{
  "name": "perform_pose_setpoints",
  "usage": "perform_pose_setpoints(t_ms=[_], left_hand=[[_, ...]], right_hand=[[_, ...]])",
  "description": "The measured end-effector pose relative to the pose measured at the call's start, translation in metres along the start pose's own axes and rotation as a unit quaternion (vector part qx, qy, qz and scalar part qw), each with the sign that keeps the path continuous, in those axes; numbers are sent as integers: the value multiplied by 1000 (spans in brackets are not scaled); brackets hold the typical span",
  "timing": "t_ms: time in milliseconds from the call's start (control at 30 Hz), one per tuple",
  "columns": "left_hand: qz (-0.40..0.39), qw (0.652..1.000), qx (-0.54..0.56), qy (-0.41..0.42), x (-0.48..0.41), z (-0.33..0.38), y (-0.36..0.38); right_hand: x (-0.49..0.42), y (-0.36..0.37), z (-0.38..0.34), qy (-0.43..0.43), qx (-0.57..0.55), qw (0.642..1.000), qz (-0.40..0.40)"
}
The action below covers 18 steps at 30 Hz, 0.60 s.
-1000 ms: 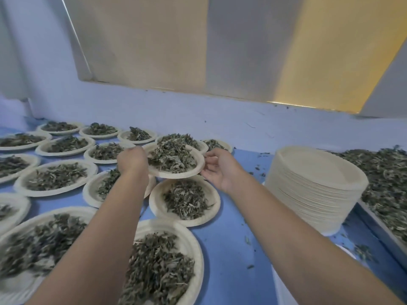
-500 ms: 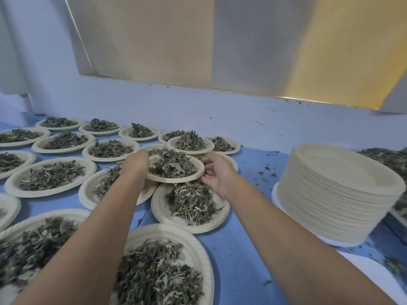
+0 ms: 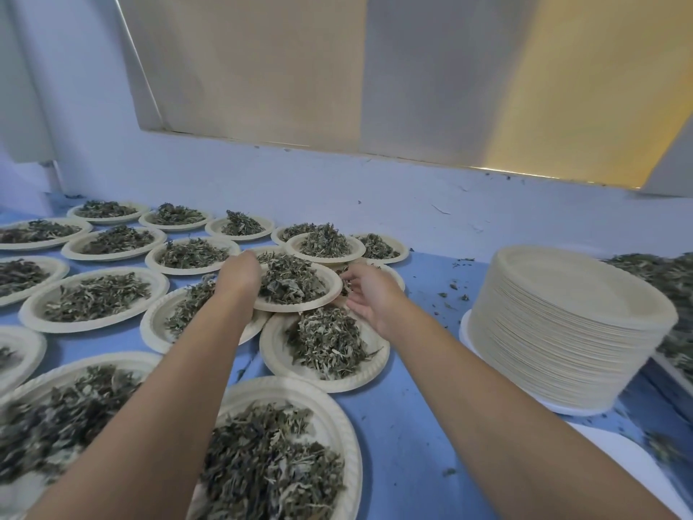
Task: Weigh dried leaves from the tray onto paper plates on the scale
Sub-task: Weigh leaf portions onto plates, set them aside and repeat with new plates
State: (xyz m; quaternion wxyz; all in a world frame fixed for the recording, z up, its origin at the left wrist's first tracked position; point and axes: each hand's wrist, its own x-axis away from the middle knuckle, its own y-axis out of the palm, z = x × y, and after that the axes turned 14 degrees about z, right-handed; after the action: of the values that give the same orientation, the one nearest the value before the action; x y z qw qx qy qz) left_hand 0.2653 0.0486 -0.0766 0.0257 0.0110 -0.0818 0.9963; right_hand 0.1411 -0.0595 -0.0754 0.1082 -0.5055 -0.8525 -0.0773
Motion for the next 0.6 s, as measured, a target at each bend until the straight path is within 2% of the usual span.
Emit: perform_pose_setpoints(t_ms=[200, 267, 333, 467, 600], left_hand=[[-9, 999, 18, 37, 33, 21, 6], [-24, 998, 55, 13, 53, 27, 13], [-71, 989, 126, -35, 79, 36, 21], [-153, 955, 237, -91, 139, 51, 40], [-152, 946, 275, -82, 188, 58, 60]], right_hand=[[10, -20, -4, -53, 21, 997, 44], [25, -33, -9, -61, -13, 997, 42], [42, -48, -15, -81, -41, 995, 30], [69, -88, -27, -185, -58, 980, 37], [82, -138, -31, -272, -33, 955, 113]])
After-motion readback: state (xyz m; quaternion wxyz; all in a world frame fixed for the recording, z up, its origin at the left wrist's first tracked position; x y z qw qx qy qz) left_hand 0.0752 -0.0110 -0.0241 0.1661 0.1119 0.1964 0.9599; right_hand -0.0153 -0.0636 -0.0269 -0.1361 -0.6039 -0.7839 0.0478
